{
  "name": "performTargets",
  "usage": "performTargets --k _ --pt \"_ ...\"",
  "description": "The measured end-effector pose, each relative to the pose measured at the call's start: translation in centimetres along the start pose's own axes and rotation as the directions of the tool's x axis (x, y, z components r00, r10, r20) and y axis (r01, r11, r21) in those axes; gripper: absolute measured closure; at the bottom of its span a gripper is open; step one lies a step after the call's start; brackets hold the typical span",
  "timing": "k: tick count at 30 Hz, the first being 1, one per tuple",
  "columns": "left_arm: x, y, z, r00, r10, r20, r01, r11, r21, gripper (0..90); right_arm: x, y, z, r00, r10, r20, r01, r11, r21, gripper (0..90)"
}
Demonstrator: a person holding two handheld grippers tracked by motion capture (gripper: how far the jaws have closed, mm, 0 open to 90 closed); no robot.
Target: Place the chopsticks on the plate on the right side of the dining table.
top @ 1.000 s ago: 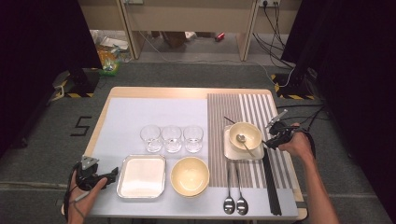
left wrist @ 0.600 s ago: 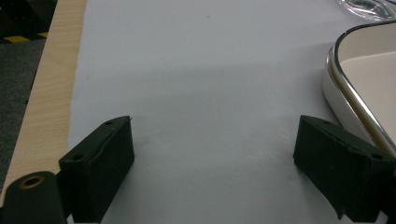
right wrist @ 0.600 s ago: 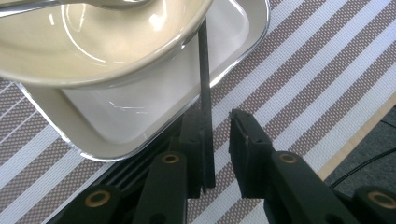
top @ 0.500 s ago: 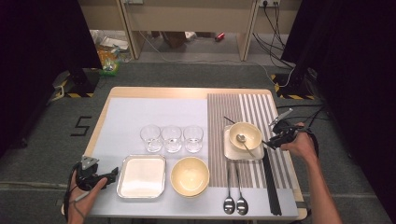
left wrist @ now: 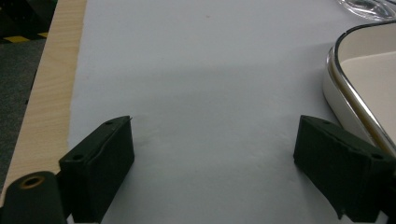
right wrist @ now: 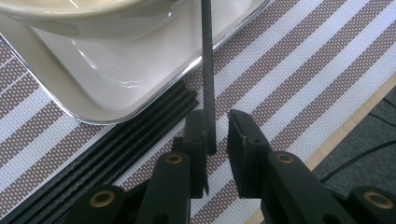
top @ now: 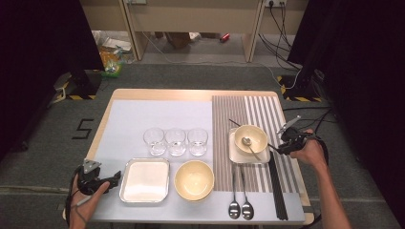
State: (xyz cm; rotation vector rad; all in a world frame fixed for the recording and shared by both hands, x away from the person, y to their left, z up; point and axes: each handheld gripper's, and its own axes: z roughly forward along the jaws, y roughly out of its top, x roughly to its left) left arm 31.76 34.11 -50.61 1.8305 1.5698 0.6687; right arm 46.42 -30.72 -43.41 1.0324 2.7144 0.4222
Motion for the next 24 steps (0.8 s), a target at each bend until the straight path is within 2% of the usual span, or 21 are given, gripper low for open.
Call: performTargets --k 4,13,18,19,23,24 --pt "0.0 0.0 0.0 1.0000 0.000 0.000 0.000 1.0000 0.000 11.1 -0.1 -0.1 0.1 0.9995 -0.023 -0.020 0.023 1.000 -0.001 84.4" --pt "0.0 0.0 0.0 1.0000 -0.002 -0.004 0.002 1.0000 -0.005 11.1 -0.7 0.3 0.4 0.9941 -0.104 -0.030 0.104 0.994 -0.016 85.0" --pt "-0.1 0.0 0.0 1.0000 -0.003 -0.004 0.003 1.0000 -0.005 11.1 -1.0 0.6 0.7 0.9927 -0.116 -0.033 0.116 0.993 -0.017 85.0" --pt "-0.1 0.0 0.0 1.0000 -0.003 -0.004 0.003 1.0000 -0.006 11.1 -1.2 0.7 0.7 0.9908 -0.132 -0.027 0.132 0.991 -0.026 85.0" --pt "0.0 0.0 0.0 1.0000 -0.001 -0.004 0.001 1.0000 -0.005 11.1 -1.1 1.1 0.4 0.9904 -0.133 -0.037 0.132 0.991 -0.028 84.9" --pt "0.0 0.0 0.0 1.0000 -0.002 -0.003 0.002 1.0000 -0.005 11.1 -1.0 1.2 0.4 0.9885 -0.146 -0.039 0.145 0.989 -0.029 84.9"
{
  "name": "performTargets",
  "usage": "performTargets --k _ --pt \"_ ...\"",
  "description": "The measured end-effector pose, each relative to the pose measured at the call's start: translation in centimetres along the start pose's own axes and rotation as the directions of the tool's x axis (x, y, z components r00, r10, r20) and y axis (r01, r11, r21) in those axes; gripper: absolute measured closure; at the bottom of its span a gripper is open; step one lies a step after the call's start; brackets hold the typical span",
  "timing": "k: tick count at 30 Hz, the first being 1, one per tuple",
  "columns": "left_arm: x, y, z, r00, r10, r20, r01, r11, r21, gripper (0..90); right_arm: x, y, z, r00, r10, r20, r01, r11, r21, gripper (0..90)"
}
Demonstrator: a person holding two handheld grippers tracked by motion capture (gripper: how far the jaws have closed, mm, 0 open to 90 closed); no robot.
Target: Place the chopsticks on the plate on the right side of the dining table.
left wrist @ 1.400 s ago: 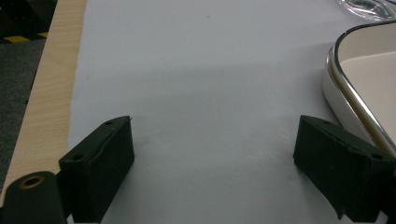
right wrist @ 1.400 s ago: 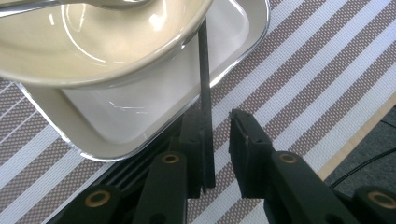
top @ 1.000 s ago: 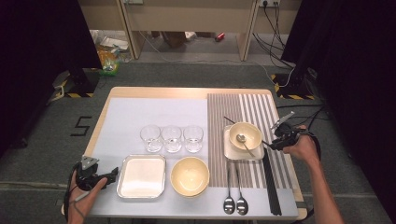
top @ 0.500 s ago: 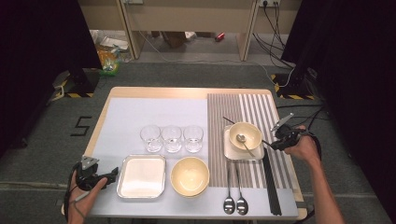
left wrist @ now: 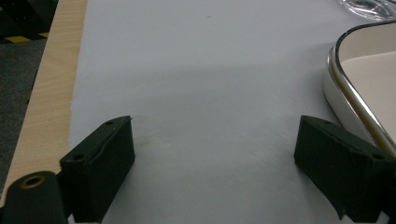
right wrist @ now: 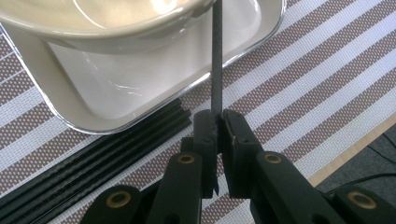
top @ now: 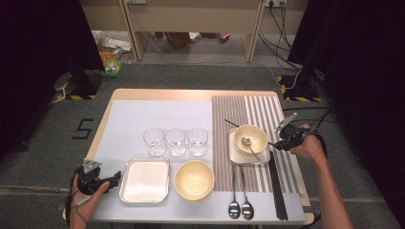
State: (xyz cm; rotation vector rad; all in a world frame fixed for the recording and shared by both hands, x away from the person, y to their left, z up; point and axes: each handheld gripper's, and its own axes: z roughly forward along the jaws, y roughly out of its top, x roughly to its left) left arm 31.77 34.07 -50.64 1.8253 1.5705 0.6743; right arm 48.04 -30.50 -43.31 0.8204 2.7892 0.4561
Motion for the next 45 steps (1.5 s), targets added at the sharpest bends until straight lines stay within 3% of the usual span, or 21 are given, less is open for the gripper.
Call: performTargets --k 8,24,31,35,38,45 --pt "0.0 0.0 0.0 1.0000 0.000 0.000 0.000 1.0000 0.000 11.1 0.1 0.4 0.1 0.9994 -0.033 0.009 0.032 0.999 0.015 84.6" --pt "0.0 0.0 0.0 1.0000 0.002 -0.001 -0.002 1.0000 0.001 11.1 0.5 0.1 -0.1 0.9999 0.012 -0.002 -0.012 1.000 -0.010 79.7" --pt "0.0 0.0 0.0 1.0000 -0.001 -0.001 0.001 1.0000 -0.001 11.1 0.5 0.1 -1.3 0.9992 0.039 0.005 -0.039 0.998 -0.058 75.7" --pt "0.0 0.0 0.0 1.0000 -0.001 -0.001 0.001 1.0000 -0.001 11.1 0.3 0.2 -2.6 0.9901 0.139 0.021 -0.136 0.987 -0.088 70.8" --pt "0.0 0.0 0.0 1.0000 -0.001 -0.001 0.001 1.0000 -0.001 11.1 0.2 0.6 -3.5 0.9754 0.219 0.026 -0.213 0.967 -0.136 66.2" --pt "0.0 0.0 0.0 1.0000 0.001 -0.002 -0.001 1.0000 0.001 11.1 0.3 2.8 -4.7 0.9511 0.305 0.046 -0.291 0.936 -0.197 60.8"
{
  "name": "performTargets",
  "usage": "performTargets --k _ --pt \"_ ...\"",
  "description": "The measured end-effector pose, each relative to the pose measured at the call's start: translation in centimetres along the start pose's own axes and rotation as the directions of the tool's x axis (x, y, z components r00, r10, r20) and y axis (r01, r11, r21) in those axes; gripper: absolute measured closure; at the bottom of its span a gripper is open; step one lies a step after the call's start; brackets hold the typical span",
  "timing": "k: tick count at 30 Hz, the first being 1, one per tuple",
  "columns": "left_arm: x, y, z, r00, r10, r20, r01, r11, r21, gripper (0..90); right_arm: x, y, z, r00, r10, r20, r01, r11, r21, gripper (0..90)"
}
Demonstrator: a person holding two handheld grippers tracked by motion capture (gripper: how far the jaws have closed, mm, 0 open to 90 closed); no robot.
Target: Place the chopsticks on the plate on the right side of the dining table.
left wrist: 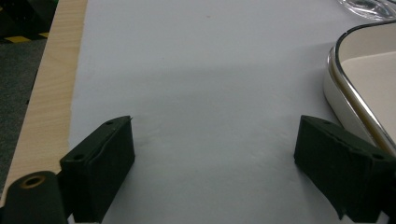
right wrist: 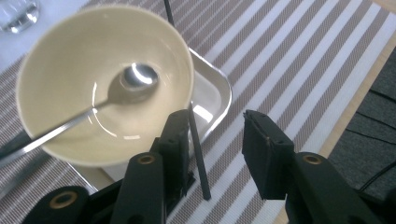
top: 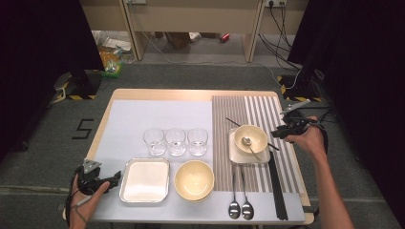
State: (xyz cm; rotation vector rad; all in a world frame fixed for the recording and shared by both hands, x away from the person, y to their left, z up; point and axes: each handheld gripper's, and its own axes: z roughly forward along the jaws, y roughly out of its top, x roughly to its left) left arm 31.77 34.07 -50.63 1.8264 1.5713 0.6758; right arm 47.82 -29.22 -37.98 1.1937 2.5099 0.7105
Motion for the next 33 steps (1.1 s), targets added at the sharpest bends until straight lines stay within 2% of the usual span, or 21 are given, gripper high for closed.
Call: performTargets --k 7,11,14,20,32,33 --pt "0.0 0.0 0.0 1.0000 0.001 0.002 -0.001 1.0000 0.003 11.1 1.2 2.1 0.2 0.9999 -0.015 0.007 0.015 1.000 -0.024 58.8" --pt "0.0 0.0 0.0 1.0000 0.001 0.003 -0.001 1.0000 0.004 11.1 1.9 3.1 0.6 0.9996 -0.029 -0.004 0.029 0.999 -0.024 58.8" --pt "0.0 0.0 0.0 1.0000 0.001 0.004 -0.001 1.0000 0.004 11.1 2.0 3.4 0.7 0.9997 -0.024 0.007 0.024 1.000 -0.020 58.5" --pt "0.0 0.0 0.0 1.0000 0.001 0.003 -0.001 1.0000 0.004 11.1 2.0 3.1 0.3 0.9998 -0.009 0.016 0.010 1.000 -0.020 58.7" --pt "0.0 0.0 0.0 1.0000 0.001 0.003 -0.001 1.0000 0.004 11.1 2.8 1.1 -1.6 0.9981 0.049 0.037 -0.049 0.999 -0.010 59.1" --pt "0.0 0.0 0.0 1.0000 0.001 0.003 -0.001 1.0000 0.004 11.1 2.8 0.8 -1.7 0.9982 0.043 0.042 -0.042 0.999 -0.019 59.1"
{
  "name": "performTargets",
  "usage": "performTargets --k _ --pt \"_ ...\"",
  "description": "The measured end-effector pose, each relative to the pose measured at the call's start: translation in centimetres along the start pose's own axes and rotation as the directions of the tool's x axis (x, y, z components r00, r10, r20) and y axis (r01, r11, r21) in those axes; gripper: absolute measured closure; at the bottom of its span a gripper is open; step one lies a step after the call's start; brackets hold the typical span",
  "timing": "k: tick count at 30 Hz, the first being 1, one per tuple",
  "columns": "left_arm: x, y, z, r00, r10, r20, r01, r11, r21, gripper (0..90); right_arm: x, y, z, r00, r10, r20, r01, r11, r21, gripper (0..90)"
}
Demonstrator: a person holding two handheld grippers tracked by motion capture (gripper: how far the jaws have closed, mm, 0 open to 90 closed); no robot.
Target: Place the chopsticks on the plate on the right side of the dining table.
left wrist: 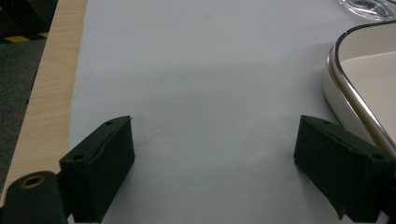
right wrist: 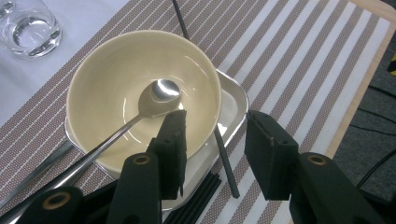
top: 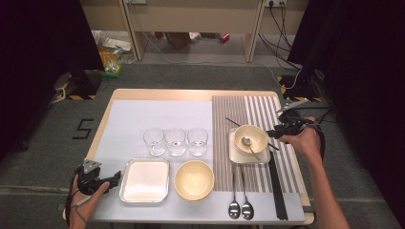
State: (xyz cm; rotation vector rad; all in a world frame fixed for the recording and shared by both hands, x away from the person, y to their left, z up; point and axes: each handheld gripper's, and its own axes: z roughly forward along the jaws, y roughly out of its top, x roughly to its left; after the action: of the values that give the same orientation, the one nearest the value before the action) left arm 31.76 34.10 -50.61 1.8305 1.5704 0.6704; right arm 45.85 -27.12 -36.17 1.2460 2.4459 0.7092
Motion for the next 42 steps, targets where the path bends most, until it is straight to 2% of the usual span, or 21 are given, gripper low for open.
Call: performTargets --k 13,18,25,42 --pt "0.0 0.0 0.0 1.0000 -0.001 0.001 0.001 1.0000 0.000 11.1 0.8 -2.8 -1.5 0.9992 0.038 0.013 -0.038 0.999 -0.020 57.9" --pt "0.0 0.0 0.0 1.0000 0.000 0.000 0.000 1.0000 0.000 11.1 0.7 -3.9 -2.1 0.9984 0.055 0.015 -0.054 0.998 -0.028 57.5" --pt "0.0 0.0 0.0 1.0000 -0.002 0.001 0.002 1.0000 -0.001 11.1 1.3 -5.1 -3.0 0.9985 0.052 0.019 -0.051 0.998 -0.031 56.8" --pt "0.0 0.0 0.0 1.0000 0.000 0.000 0.000 1.0000 0.000 11.1 2.0 -8.2 -2.8 0.9981 0.061 0.012 -0.060 0.998 -0.019 56.4"
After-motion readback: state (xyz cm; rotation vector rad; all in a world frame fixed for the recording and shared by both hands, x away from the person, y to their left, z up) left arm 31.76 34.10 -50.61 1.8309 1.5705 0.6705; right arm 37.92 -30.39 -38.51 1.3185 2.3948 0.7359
